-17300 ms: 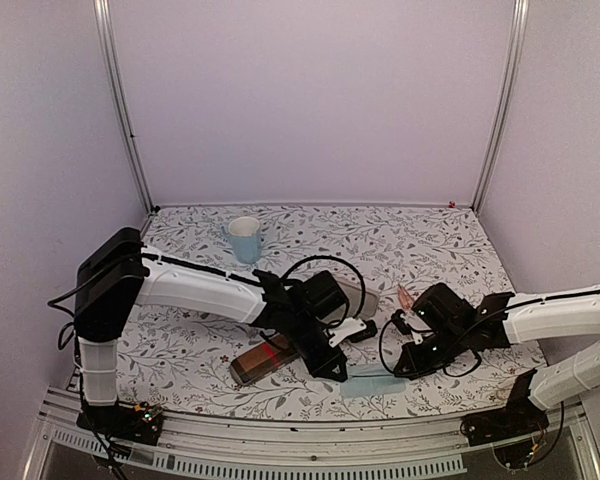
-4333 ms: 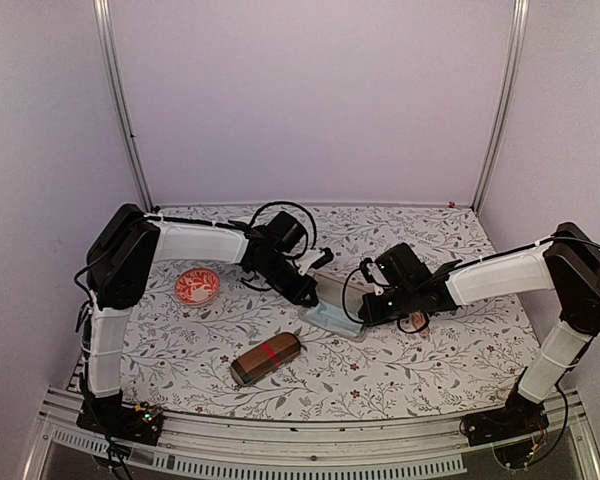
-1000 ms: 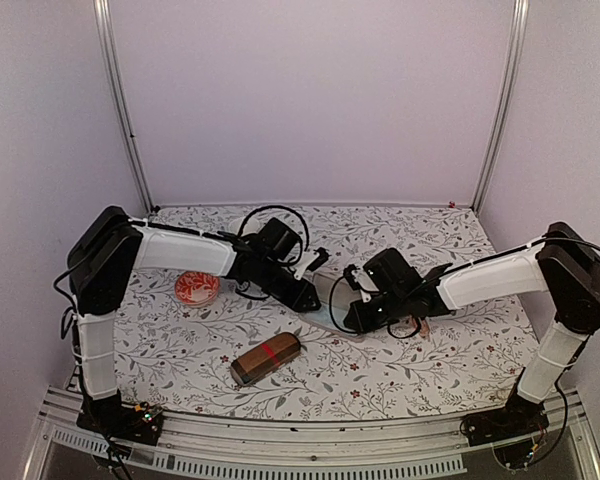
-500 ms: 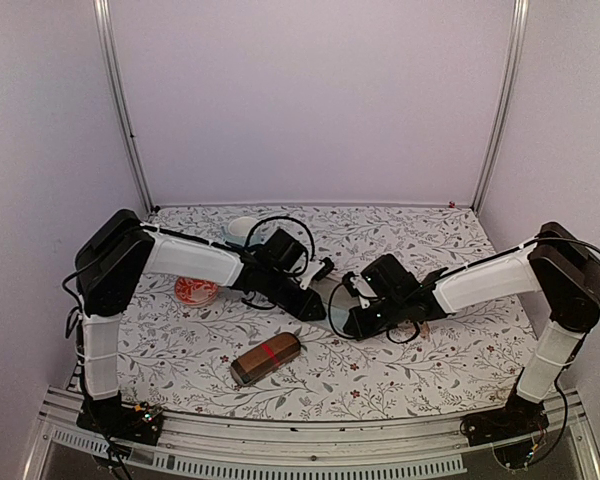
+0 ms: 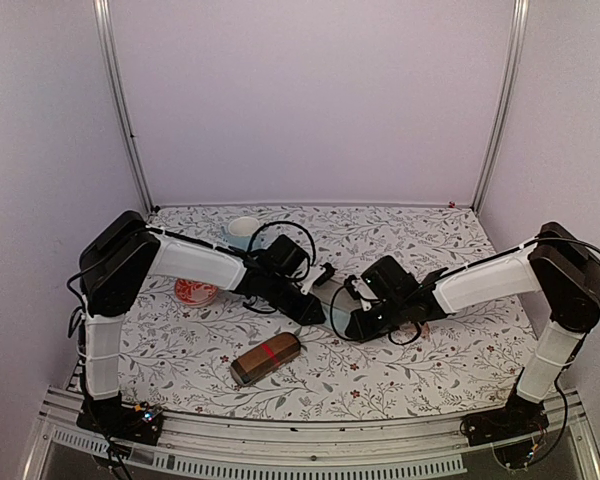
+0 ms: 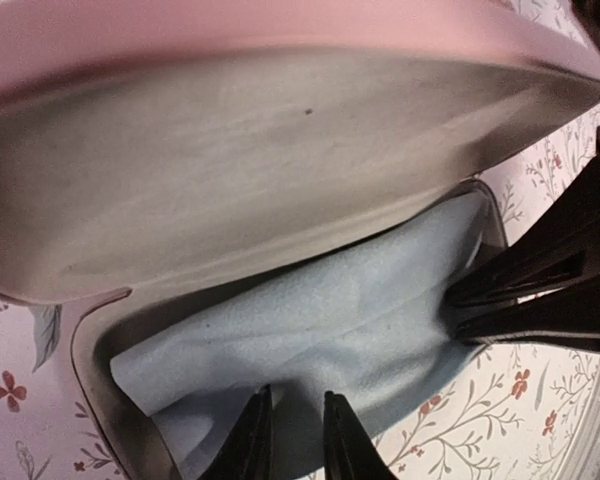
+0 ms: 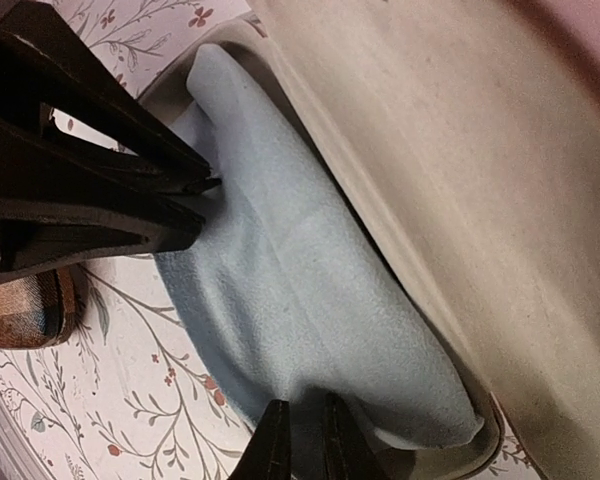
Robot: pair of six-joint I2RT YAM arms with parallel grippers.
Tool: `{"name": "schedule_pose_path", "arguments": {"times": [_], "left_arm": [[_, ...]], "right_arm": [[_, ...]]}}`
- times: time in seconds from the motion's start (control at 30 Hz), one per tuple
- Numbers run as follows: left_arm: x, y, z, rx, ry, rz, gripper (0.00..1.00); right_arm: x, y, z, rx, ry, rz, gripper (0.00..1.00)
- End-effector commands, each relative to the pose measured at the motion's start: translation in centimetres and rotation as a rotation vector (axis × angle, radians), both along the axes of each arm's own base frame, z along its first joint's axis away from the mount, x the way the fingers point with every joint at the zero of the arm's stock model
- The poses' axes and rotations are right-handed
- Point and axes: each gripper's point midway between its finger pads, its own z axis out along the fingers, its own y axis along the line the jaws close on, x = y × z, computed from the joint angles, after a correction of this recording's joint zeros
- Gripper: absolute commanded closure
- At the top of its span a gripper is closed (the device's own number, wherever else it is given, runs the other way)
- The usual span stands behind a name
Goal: Organize the sunglasses
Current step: Adjust the folded cleaning cloth on the sunglasses case.
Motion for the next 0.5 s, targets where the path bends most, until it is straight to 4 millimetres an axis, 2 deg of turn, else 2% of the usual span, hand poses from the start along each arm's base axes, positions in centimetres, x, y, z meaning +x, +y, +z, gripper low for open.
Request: {"name": "schedule_pose_path", "arguments": {"times": [0.0,0.3,0.47], "left_arm": [[-0.5,0.7,-0.9,0.06,-0.01,-0.009,0.8],[0.2,-1.2,2.1,-0.004,-0.038,-0.047,0.76],[0.4,-1.5,3.8,-0.043,-0.054,-0.056,0.72]], "right_arm": [[-0.9,-0.7,0.3,-0.029,0.015,0.005,0.86],[-0.6,0.0,3.2,0.034,-0.023,0.021,0.84],[-0.7,-0.1,4.7,0.067,-0.045,0.019,0.83]]}}
